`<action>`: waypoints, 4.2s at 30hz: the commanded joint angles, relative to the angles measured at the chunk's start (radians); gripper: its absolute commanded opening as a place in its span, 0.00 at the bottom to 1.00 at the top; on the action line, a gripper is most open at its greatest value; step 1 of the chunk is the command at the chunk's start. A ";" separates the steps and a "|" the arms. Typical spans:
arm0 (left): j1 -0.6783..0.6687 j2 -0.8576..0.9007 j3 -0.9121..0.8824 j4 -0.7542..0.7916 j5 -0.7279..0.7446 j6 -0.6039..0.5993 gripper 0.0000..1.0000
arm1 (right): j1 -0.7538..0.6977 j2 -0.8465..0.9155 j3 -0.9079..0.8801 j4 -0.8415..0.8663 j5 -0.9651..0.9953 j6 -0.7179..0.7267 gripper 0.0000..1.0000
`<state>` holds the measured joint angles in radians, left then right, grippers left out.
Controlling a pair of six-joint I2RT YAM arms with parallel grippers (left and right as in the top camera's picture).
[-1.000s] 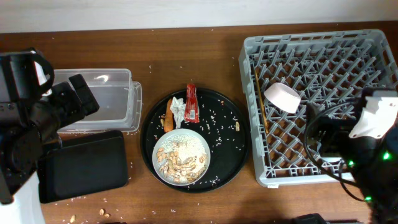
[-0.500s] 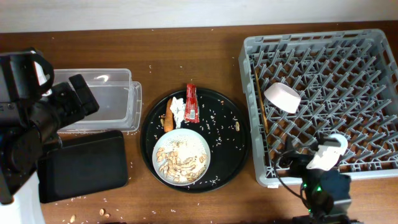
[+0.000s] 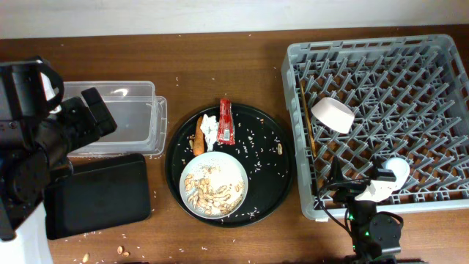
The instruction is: Sort waste into correct bins and load items into the dishwasher rack
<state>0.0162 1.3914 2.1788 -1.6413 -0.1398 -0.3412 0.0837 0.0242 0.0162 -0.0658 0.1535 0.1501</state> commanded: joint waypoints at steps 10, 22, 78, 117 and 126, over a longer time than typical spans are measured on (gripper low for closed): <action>0.000 0.001 0.005 0.002 -0.013 -0.011 0.99 | -0.006 -0.010 -0.011 0.003 0.008 -0.004 0.98; -0.191 0.180 -0.129 0.198 0.377 0.046 0.99 | -0.006 -0.010 -0.011 0.003 0.008 -0.004 0.98; -0.001 0.751 0.126 0.190 -0.130 -0.066 0.01 | -0.006 -0.010 -0.011 0.003 0.008 -0.004 0.98; -0.496 0.761 -0.592 0.920 0.073 -0.012 0.50 | -0.006 -0.010 -0.011 0.003 0.008 -0.004 0.98; -0.489 0.805 -0.545 0.863 0.072 -0.002 0.08 | -0.006 -0.010 -0.011 0.003 0.008 -0.004 0.98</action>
<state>-0.4759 2.1818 1.5967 -0.7330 -0.0780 -0.3408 0.0837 0.0223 0.0154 -0.0650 0.1535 0.1505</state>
